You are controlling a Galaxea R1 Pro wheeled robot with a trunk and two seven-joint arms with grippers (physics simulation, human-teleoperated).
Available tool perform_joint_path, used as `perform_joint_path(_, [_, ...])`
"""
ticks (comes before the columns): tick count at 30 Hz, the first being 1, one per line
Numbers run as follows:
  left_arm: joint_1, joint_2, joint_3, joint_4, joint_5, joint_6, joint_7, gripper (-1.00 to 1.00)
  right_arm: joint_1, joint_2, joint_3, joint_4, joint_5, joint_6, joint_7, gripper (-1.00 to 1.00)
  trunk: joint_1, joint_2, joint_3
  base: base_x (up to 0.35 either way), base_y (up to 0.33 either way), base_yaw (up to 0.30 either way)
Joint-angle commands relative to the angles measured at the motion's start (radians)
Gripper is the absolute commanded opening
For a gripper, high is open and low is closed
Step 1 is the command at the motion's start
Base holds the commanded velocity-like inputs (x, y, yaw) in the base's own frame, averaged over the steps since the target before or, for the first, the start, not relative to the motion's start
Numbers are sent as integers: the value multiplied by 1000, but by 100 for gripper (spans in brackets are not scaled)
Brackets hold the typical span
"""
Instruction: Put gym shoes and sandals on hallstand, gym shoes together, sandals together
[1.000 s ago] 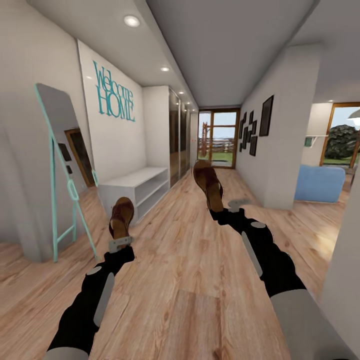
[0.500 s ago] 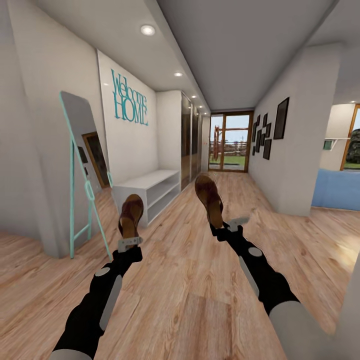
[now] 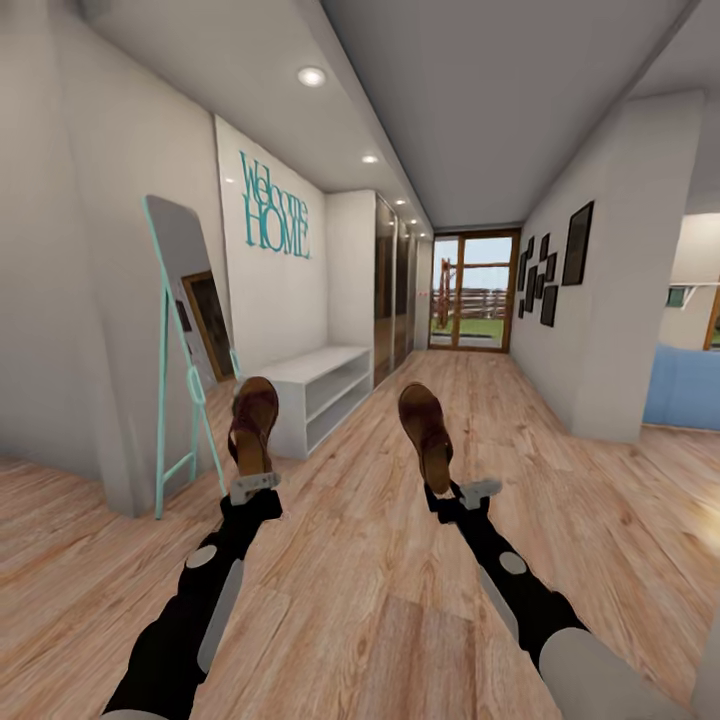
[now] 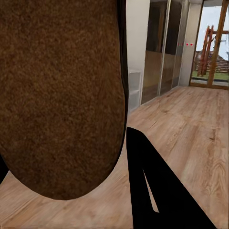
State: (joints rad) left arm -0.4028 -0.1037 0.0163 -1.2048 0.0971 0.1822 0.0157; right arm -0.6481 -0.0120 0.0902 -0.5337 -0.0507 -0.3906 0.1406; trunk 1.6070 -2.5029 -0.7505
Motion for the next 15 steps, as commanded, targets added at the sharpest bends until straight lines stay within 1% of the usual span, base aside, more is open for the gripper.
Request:
perform_joint_path(1, [14, -1, 1, 4, 7, -30, 1, -100, 0, -1, 4, 31, -22, -30, 1, -100, 0, -1, 0, 0, 0, 87])
perform_joint_path(2, [28, 0, 2, 12, 7, -61, 1, -100, 1, -1, 4, 58, -34, -64, 2, -100, 0, -1, 2, 0, 0, 86])
perform_joint_path(3, [45, 1, 4, 27, 7, -99, 2, -100, 4, -2, 4, 117, -62, -138, 2, -100, 0, -1, 3, 0, 0, 85])
perform_joint_path(6, [62, 18, 6, 43, 7, -120, 4, -100, 10, -2, 5, 219, -101, -221, 2, -100, 0, -1, 7, 0, 0, 85])
perform_joint_path(7, [68, 23, 6, 48, 7, -123, 6, -100, 10, -2, 5, 233, -105, -230, 2, -100, 0, -1, 8, 0, 0, 84])
perform_joint_path(9, [99, 42, 6, 63, 7, -140, 25, -100, 11, -2, 5, 279, -115, -254, 2, -100, 0, -1, 11, 0, 0, 82])
perform_joint_path(10, [108, 45, 6, 66, 7, -147, 32, -100, 11, -2, 5, 289, -117, -257, 2, -100, 0, -1, 12, 0, 0, 80])
perform_joint_path(12, [140, 54, 7, 87, 8, -190, 69, -100, 11, -2, 5, 320, -120, -264, 2, -100, 0, -1, 15, 0, 0, 70])
perform_joint_path(13, [157, 57, 6, 117, 8, -231, 95, -100, 11, -2, 4, 332, -121, -267, 3, -100, 0, -1, 16, 0, 0, 31])
perform_joint_path(14, [161, 58, 6, 129, 8, -246, 102, -100, 11, -2, 4, 335, -122, -267, 3, -100, 0, -1, 17, 0, 0, 25])
perform_joint_path(15, [168, 59, 6, 159, 9, -275, 112, -100, 11, -2, 4, 338, -122, -268, 3, -100, 0, -1, 17, 0, 0, 16])
